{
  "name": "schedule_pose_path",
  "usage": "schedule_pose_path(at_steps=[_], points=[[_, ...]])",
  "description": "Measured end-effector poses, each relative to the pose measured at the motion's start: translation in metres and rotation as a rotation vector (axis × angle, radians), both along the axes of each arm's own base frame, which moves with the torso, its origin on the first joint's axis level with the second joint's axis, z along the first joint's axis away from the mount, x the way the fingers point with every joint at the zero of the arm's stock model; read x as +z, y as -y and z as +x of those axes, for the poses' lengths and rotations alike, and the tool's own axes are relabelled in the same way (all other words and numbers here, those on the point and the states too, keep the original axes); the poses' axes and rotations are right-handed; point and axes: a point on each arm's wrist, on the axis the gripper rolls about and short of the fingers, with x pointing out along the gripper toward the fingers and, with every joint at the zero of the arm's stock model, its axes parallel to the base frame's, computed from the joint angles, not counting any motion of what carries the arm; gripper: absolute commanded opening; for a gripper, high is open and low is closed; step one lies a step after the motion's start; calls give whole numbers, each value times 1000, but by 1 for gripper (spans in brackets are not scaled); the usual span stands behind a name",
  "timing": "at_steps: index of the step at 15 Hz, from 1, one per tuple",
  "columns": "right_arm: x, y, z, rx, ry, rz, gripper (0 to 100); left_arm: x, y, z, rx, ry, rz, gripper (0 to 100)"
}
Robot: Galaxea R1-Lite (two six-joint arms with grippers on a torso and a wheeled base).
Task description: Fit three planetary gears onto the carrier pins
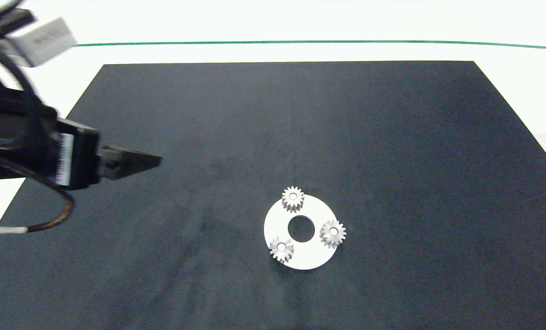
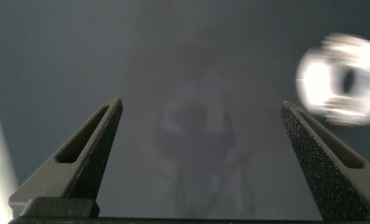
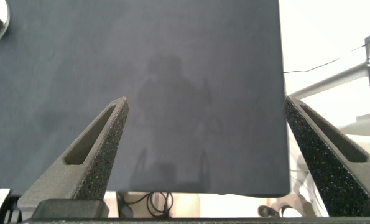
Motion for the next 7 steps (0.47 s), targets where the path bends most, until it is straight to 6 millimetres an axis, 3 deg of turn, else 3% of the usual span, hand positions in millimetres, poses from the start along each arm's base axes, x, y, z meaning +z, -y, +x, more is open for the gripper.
schedule_pose_path(at_steps=[3,7], points=[[8,-4,2,-56,-14,-22,100,-1,-50,-69,252,106,-18,100],[-2,-7,-4,-112,-20,-39,100,-38,-68,-161,398,252,19,100]])
